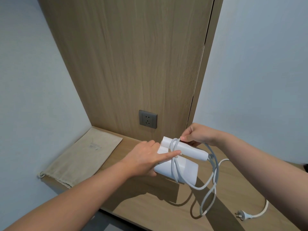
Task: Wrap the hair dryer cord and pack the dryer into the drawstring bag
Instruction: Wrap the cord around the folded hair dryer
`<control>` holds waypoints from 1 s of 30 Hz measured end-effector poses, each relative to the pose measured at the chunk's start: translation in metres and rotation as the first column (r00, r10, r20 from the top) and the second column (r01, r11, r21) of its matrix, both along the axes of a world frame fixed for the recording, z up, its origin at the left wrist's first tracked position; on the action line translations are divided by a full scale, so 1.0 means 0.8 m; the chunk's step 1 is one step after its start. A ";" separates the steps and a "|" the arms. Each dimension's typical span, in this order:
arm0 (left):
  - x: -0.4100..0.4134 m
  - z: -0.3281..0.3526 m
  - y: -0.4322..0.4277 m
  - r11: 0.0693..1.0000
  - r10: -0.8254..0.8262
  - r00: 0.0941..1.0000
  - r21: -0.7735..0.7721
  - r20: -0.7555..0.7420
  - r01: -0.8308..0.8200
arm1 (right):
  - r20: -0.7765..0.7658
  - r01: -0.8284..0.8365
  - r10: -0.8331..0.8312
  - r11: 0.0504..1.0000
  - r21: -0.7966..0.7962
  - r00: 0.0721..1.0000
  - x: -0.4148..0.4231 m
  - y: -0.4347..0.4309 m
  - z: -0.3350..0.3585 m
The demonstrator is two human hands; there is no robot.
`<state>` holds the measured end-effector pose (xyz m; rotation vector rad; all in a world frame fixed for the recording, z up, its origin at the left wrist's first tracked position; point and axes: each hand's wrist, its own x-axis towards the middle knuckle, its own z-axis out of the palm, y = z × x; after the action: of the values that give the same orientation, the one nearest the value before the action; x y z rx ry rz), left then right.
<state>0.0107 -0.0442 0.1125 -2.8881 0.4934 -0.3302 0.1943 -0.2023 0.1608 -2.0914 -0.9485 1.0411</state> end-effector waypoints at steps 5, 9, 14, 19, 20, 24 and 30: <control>-0.002 -0.008 0.003 0.999 0.020 0.999 -0.034 0.027 -0.019 | 0.107 0.028 -0.027 1.000 0.001 0.994 -0.010 0.016 0.004; -0.005 -0.015 0.010 0.995 0.053 0.998 -0.090 0.026 -0.050 | 0.151 0.058 -0.055 0.998 -0.021 0.987 -0.005 0.022 0.002; -0.011 -0.018 0.021 0.995 0.027 0.998 -0.100 0.053 -0.022 | -0.102 -0.010 0.013 1.000 0.027 0.995 0.026 0.006 0.001; -0.011 -0.019 0.028 0.986 0.008 0.998 -0.169 0.066 0.003 | -0.201 -0.023 0.021 1.000 -0.009 0.979 0.054 -0.023 -0.011; -0.009 -0.018 0.029 0.986 0.004 0.998 -0.169 0.064 0.007 | -0.157 -0.027 0.024 1.000 -0.016 0.987 0.053 -0.024 -0.012; -0.001 -0.008 0.031 0.994 -0.025 0.997 -0.101 0.072 0.032 | 0.077 -0.039 0.026 0.985 0.167 0.997 0.027 -0.009 0.010; 0.010 -0.008 0.031 0.992 -0.106 0.994 -0.077 -0.034 0.103 | 0.340 -0.307 0.242 0.939 0.152 0.909 -0.026 0.019 0.026</control>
<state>0.0189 -0.0193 0.1061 -2.9520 0.6541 -0.3161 0.1735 -0.1867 0.1813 -2.0244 -1.4832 0.7085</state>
